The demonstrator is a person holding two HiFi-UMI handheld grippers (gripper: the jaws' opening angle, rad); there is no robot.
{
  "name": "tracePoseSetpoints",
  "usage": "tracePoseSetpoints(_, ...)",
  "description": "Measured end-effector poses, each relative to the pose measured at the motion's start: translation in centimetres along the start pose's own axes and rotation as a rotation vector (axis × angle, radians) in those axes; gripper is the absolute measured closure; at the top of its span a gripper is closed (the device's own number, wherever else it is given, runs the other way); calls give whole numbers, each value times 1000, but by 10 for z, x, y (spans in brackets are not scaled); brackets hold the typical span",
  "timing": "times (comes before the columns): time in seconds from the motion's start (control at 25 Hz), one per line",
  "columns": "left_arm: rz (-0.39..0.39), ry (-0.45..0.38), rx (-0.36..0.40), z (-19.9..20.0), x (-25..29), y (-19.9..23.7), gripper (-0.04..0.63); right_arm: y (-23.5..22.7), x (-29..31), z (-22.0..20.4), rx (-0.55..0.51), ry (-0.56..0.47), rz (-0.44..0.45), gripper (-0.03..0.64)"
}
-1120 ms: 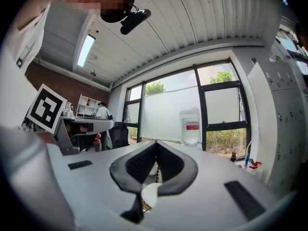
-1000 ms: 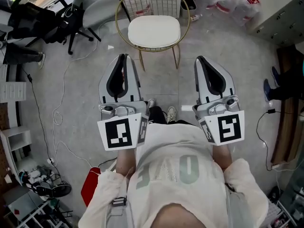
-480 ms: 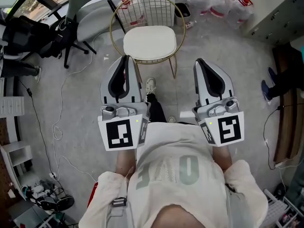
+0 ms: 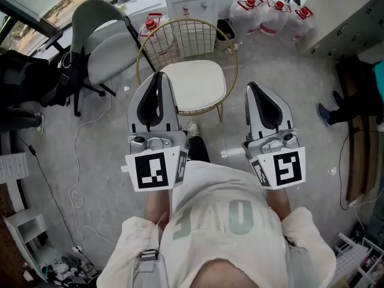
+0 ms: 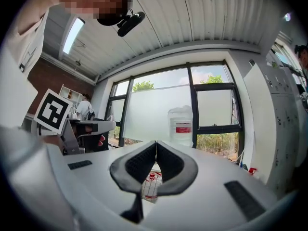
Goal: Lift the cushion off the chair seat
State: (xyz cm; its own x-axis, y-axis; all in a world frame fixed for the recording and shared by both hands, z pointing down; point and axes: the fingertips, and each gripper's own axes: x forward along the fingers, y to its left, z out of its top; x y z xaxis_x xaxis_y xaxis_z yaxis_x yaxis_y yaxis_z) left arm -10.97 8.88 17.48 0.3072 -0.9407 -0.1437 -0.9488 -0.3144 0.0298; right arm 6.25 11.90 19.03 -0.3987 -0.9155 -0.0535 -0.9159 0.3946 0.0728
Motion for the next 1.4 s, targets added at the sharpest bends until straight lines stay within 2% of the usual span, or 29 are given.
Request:
tracePoseSetpoints(0.24,-53,-1,-25,0,76,53,568,-10,83,7,-9,10,-66,600)
tracePoseSetpoints(0.48,-63,-2,-55,0,120,82,568,-20,131,6,-3,34,-90,600)
tracePoseSetpoints(0.72,-64,36,-64,-13,143,78,568,-42,151,-5,39,48,-88,600)
tracePoseSetpoints(1.2,-88,26,-53,-12,174,50,568,-79,162,-2,115,4,-42,600)
tracePoseSetpoints(1.36,-102,58,-59,-20,180,45,568,-82,170,-16,249,42,27,595)
tracePoseSetpoints(1.4,-108,67,-61,-23,183,44,568,-84,174,-22,288,53,34,541)
